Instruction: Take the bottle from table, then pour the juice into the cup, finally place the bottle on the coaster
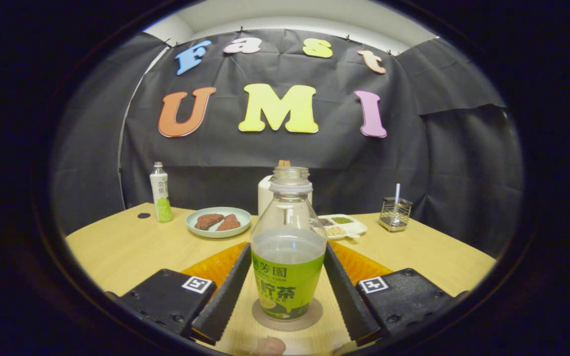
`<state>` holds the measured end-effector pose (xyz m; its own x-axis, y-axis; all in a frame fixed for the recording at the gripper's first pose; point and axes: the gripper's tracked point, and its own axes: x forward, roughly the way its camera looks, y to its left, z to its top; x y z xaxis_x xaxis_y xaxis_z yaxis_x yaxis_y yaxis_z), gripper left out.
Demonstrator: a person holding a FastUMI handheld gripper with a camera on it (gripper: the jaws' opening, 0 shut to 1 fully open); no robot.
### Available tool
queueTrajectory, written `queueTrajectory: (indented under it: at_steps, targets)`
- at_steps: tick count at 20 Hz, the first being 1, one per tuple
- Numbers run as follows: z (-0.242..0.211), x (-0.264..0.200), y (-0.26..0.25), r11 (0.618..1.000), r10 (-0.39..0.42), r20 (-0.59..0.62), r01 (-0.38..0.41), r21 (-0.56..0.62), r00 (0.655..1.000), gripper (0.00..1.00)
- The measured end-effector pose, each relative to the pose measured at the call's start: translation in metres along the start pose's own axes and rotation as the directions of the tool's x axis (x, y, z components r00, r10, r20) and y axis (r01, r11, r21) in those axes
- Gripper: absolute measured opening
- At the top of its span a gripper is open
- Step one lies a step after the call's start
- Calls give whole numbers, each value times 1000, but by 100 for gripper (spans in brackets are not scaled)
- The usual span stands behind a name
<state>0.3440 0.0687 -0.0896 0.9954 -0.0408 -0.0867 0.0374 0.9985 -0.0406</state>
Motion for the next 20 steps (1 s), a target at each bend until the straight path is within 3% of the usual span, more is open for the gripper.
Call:
queueTrajectory:
  at_steps: [2,20]
  targets:
    - [0,-2,-1,1000,-8,-17,7,-4,1000,100]
    - [36,-85,-7,1000,10,70,-11,25,998,100]
